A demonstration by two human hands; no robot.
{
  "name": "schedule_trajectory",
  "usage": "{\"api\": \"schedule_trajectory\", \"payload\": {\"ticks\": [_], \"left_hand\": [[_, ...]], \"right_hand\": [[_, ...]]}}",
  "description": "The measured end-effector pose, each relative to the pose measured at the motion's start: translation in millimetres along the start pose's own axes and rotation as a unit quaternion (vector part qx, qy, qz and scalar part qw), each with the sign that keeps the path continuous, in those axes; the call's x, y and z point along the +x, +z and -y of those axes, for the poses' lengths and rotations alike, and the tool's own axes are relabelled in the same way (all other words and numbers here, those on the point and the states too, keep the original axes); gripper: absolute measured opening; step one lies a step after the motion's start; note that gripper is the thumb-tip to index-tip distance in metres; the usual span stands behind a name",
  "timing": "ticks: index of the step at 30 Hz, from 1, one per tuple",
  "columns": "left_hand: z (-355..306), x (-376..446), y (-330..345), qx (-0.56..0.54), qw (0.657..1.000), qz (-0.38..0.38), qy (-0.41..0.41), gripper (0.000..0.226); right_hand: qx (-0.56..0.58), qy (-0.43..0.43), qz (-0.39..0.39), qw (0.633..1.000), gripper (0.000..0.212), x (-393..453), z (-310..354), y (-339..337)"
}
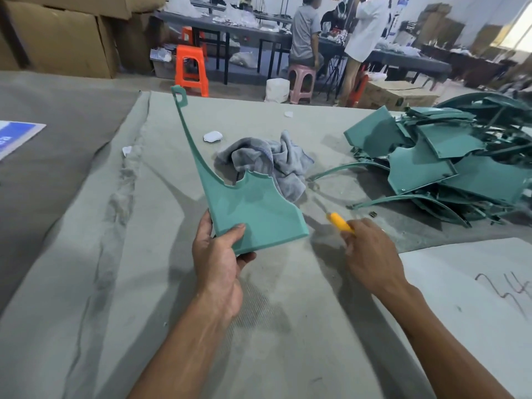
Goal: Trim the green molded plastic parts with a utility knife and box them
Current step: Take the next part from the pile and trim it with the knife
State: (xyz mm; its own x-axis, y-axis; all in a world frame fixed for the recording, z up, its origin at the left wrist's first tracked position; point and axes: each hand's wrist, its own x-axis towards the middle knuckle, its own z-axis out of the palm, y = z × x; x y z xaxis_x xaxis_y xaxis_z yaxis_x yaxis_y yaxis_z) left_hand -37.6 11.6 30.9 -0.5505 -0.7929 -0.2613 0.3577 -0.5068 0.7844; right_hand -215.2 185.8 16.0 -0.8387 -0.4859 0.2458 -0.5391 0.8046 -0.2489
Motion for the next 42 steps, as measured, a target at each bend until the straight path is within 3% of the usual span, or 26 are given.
{"api": "schedule_trajectory", "payload": {"ticks": [1, 2, 3, 5, 6, 7, 9, 12, 16, 18, 20, 22, 23, 25, 27, 28, 29, 31, 33, 35, 37, 39, 42], "left_hand": [[-1.9, 0.0, 0.4, -0.004, 1.000, 0.005, 0.003, 0.050], [-3.3, -0.3, 0.9, -0.006, 1.000, 0.012, 0.005, 0.049], [-4.2, -0.6, 1.9, -0.007, 1.000, 0.018, 0.007, 0.047], [-4.5, -1.3, 2.9, -0.005, 1.000, 0.026, 0.011, 0.044], [-3.7, -2.6, 3.4, -0.002, 0.999, 0.032, 0.012, 0.044], [-2.7, -4.0, 3.6, 0.000, 0.999, 0.040, 0.014, 0.046], [-0.5, -6.1, 3.7, 0.010, 0.998, 0.059, 0.031, 0.050], [2.3, -4.8, 5.0, 0.015, 0.998, 0.042, 0.051, 0.062], [0.7, 0.3, 2.2, -0.138, 0.988, 0.063, -0.039, 0.046], [1.5, 0.3, 1.9, -0.163, 0.979, 0.091, -0.081, 0.037], [6.0, -0.7, 5.1, -0.074, 0.992, 0.089, -0.051, 0.043], [9.6, -2.9, 4.5, 0.106, 0.990, 0.056, 0.075, 0.076], [11.6, -3.8, 2.1, 0.212, 0.963, 0.051, 0.159, 0.093], [15.4, -2.9, -5.1, 0.418, 0.851, 0.070, 0.309, 0.109], [17.2, -1.4, -9.4, 0.546, 0.743, 0.079, 0.379, 0.106], [17.1, -1.0, -9.2, 0.573, 0.716, 0.091, 0.388, 0.101], [16.1, -0.8, -8.8, 0.577, 0.712, 0.105, 0.385, 0.097], [14.4, 0.7, -10.9, 0.538, 0.747, 0.118, 0.372, 0.092], [12.5, 4.0, -15.3, 0.476, 0.789, 0.084, 0.379, 0.087], [9.5, 7.4, -19.4, 0.425, 0.810, 0.049, 0.402, 0.071], [6.2, 9.0, -20.8, 0.403, 0.808, 0.034, 0.428, 0.054], [5.0, 11.0, -21.6, 0.394, 0.804, 0.034, 0.443, 0.051], [4.3, 11.2, -21.2, 0.389, 0.804, 0.036, 0.449, 0.053]], "right_hand": [[0.082, 0.032, -0.034, 0.996, 0.017, -0.9, -2.3, 0.6], [0.231, 0.073, -0.049, 0.969, 0.021, -2.6, -0.7, -2.2], [0.407, 0.119, -0.041, 0.905, 0.022, -3.8, 5.8, -7.6], [0.672, 0.183, 0.072, 0.714, 0.021, -5.3, 26.8, -18.1], [0.715, 0.189, 0.123, 0.661, 0.023, -5.8, 34.0, -19.6], [0.717, 0.169, 0.166, 0.655, 0.026, -6.4, 42.0, -19.8], [0.690, 0.104, 0.195, 0.689, 0.021, -8.1, 60.9, -17.3], [0.707, 0.080, 0.178, 0.680, 0.018, -7.7, 86.6, -12.3], [0.747, 0.091, 0.037, 0.658, 0.015, -2.8, 111.4, 1.2], [0.733, 0.098, -0.022, 0.672, 0.007, -4.5, 119.5, 9.6], [0.692, 0.101, -0.092, 0.709, 0.021, -9.7, 123.1, 18.9], [0.658, 0.103, -0.141, 0.732, 0.039, -15.0, 123.9, 25.8], [0.653, 0.101, -0.150, 0.735, 0.040, -17.0, 123.9, 26.2], [0.660, 0.096, -0.124, 0.735, 0.035, -21.0, 124.2, 25.0], [0.673, 0.066, -0.069, 0.734, 0.030, -26.9, 124.8, 19.7], [0.676, 0.036, -0.038, 0.735, 0.033, -30.3, 124.9, 17.1], [0.677, -0.001, -0.004, 0.736, 0.036, -33.2, 124.4, 14.7], [0.673, -0.063, 0.056, 0.735, 0.037, -36.1, 122.8, 8.0], [0.655, -0.092, 0.083, 0.745, 0.037, -32.8, 116.0, 1.9], [0.613, -0.122, 0.088, 0.776, 0.035, -28.1, 103.4, -1.5], [0.571, -0.151, 0.096, 0.802, 0.022, -23.7, 90.4, -4.1], [0.542, -0.167, 0.104, 0.817, 0.015, -21.1, 80.8, -6.0], [0.503, -0.171, 0.108, 0.840, 0.026, -21.8, 79.7, -7.3]]}}
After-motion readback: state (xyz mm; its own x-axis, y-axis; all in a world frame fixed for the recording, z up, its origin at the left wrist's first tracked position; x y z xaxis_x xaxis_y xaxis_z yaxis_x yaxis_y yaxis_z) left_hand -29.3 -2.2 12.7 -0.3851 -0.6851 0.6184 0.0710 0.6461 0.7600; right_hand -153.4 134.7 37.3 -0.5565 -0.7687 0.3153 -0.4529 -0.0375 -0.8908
